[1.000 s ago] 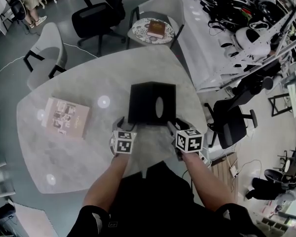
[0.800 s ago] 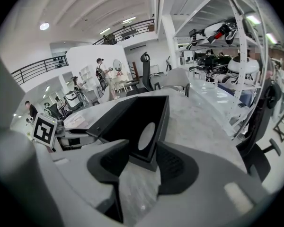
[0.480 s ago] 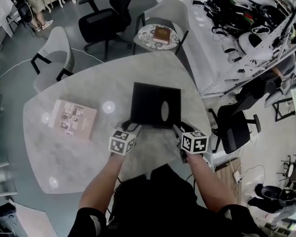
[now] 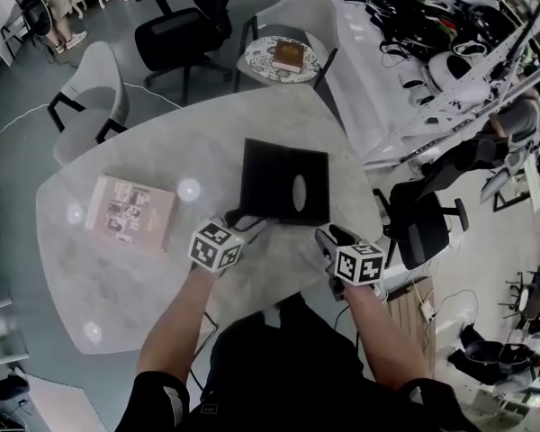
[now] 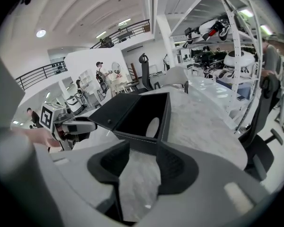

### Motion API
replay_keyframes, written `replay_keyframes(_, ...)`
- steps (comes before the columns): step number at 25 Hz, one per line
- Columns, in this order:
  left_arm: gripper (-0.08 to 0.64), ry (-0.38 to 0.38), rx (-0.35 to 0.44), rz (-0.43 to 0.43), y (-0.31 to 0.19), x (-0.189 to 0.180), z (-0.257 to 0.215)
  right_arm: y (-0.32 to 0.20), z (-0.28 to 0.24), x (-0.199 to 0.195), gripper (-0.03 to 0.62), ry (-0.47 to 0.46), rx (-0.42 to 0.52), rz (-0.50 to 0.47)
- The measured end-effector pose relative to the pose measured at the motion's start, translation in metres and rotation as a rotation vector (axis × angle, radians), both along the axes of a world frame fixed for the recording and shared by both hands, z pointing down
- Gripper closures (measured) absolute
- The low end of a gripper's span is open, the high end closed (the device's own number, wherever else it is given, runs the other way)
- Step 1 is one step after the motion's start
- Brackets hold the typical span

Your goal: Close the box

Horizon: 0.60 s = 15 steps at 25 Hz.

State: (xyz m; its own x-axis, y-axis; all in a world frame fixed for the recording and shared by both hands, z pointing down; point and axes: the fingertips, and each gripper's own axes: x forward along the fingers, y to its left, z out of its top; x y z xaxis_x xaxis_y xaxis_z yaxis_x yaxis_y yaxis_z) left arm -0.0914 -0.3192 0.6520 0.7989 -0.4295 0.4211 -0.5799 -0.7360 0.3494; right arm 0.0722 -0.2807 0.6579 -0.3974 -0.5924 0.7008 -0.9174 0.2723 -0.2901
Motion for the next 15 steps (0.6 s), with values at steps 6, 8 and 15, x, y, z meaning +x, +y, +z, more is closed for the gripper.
replay_keyframes(6, 0.387, 0.084, -0.029, -0.095, -0.005, -0.001, -0.017, -0.001, -0.015, 0.001, 0.419, -0.004, 0.042, 0.003)
replay_keyframes(8, 0.402, 0.066, -0.021, -0.124, -0.006, -0.002, -0.021, -0.005, -0.020, 0.002, 0.419, -0.012, 0.055, 0.000)
replay_keyframes(15, 0.436, 0.007, 0.042, -0.228, -0.010, 0.013, -0.043, -0.010, -0.028, 0.022, 0.419, -0.044, 0.079, -0.033)
